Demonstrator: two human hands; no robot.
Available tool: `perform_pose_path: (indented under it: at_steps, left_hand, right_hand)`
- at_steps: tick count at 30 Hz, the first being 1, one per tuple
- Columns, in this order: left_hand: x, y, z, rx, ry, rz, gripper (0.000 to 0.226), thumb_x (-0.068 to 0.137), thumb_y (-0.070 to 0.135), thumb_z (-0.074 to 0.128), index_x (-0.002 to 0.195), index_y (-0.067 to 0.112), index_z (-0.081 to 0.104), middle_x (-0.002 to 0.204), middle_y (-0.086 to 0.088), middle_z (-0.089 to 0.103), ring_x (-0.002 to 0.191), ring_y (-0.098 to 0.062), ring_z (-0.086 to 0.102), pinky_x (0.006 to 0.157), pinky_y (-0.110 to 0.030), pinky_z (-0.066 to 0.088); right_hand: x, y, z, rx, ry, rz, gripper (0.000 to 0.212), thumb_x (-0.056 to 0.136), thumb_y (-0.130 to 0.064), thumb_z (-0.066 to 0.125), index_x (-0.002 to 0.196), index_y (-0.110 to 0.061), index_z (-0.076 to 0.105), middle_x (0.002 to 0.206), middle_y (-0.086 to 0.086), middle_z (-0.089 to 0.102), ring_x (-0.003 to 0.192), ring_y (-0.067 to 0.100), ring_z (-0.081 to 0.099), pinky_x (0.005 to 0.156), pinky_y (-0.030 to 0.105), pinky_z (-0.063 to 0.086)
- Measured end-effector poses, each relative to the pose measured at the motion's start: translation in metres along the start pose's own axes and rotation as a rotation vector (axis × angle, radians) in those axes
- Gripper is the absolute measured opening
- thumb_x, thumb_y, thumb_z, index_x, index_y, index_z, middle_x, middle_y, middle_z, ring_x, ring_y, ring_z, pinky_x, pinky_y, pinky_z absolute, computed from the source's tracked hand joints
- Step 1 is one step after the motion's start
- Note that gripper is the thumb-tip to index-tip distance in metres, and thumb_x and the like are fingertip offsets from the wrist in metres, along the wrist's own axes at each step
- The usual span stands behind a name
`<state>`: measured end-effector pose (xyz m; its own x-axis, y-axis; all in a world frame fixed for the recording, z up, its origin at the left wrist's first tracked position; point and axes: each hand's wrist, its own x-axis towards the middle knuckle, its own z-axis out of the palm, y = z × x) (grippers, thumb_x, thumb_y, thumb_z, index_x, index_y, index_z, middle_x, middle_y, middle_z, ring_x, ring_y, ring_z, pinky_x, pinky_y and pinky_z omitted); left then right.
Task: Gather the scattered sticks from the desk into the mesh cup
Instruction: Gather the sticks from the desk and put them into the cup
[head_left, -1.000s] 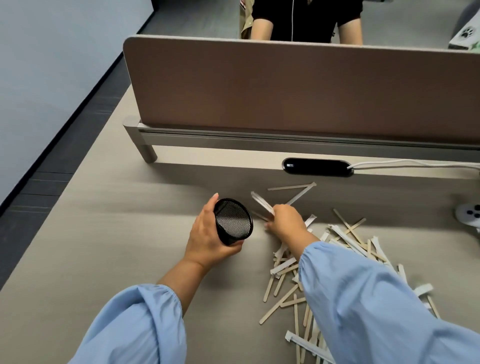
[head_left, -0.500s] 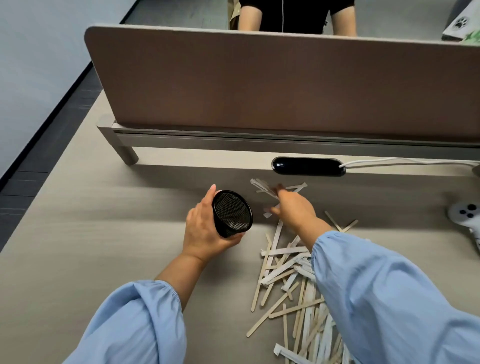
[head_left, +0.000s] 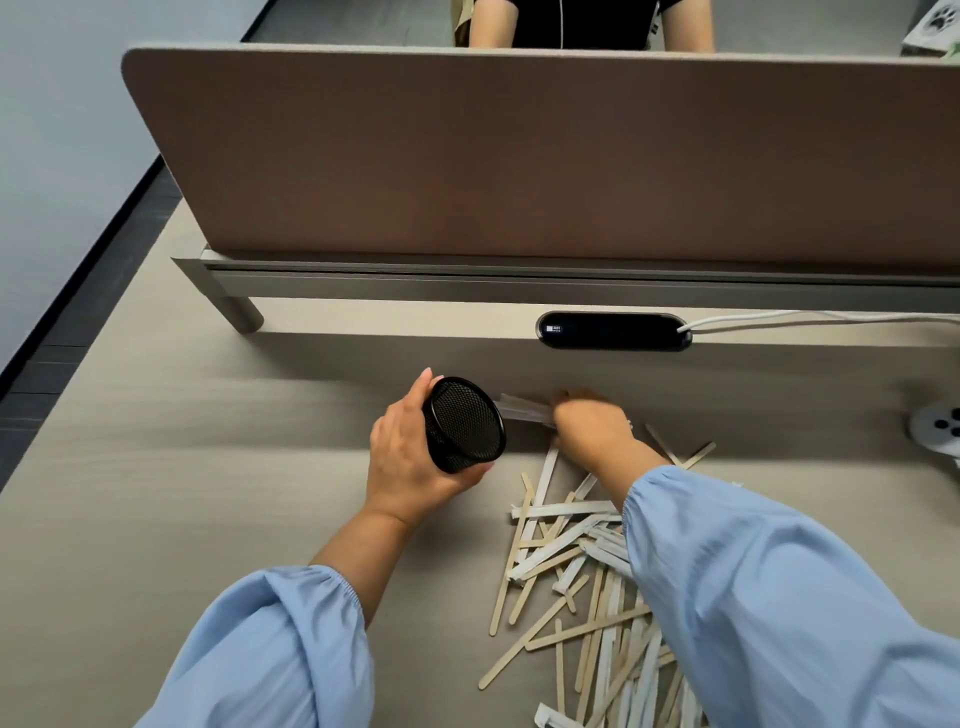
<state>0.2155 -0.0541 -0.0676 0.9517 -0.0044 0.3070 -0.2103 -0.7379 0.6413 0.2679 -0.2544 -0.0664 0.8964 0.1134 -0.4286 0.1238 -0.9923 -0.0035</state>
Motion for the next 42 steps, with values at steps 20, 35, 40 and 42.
perform_pose_path:
  at_steps: [20,35,40,42]
  left_hand:
    - [-0.057,0.014,-0.017,0.038,-0.124,0.001,0.107,0.055,0.065,0.06,0.131,-0.006,0.038,0.133,-0.023,0.047,0.123,-0.036,0.046,0.104,-0.042,0.035]
    - [-0.097,0.003,-0.037,0.043,-0.059,-0.058,0.097,0.053,0.061,0.065,0.124,-0.002,0.045,0.125,-0.019,0.052,0.117,-0.033,0.049,0.1,-0.047,0.043]
    - [-0.104,0.002,-0.042,-0.015,-0.024,-0.116,0.098,0.052,0.06,0.066,0.123,-0.003,0.045,0.123,-0.02,0.052,0.117,-0.034,0.048,0.101,-0.046,0.041]
    - [-0.107,0.001,-0.044,-0.025,-0.018,-0.123,0.098,0.051,0.06,0.066,0.123,-0.004,0.045,0.122,-0.02,0.052,0.116,-0.034,0.048,0.101,-0.047,0.041]
  right_hand:
    - [-0.087,-0.004,0.003,0.03,-0.123,-0.261,0.062,0.061,-0.04,0.084,0.111,-0.014,0.057,0.111,0.005,0.06,0.101,0.025,0.058,0.08,0.033,0.046]
    - [-0.12,-0.015,0.035,0.175,0.041,-0.124,0.019,0.088,-0.011,0.043,0.099,-0.019,0.055,0.103,0.008,0.05,0.094,0.03,0.054,0.071,0.029,0.036]
    - [-0.126,-0.016,0.024,0.281,0.156,-0.026,0.009,0.093,-0.013,0.039,0.095,-0.016,0.046,0.095,0.008,0.048,0.091,0.028,0.049,0.067,0.031,0.033]
    - [-0.129,-0.019,0.017,0.388,0.19,-0.011,0.008,0.096,-0.011,0.037,0.091,-0.017,0.036,0.088,0.011,0.055,0.078,0.027,0.051,0.06,0.032,0.037]
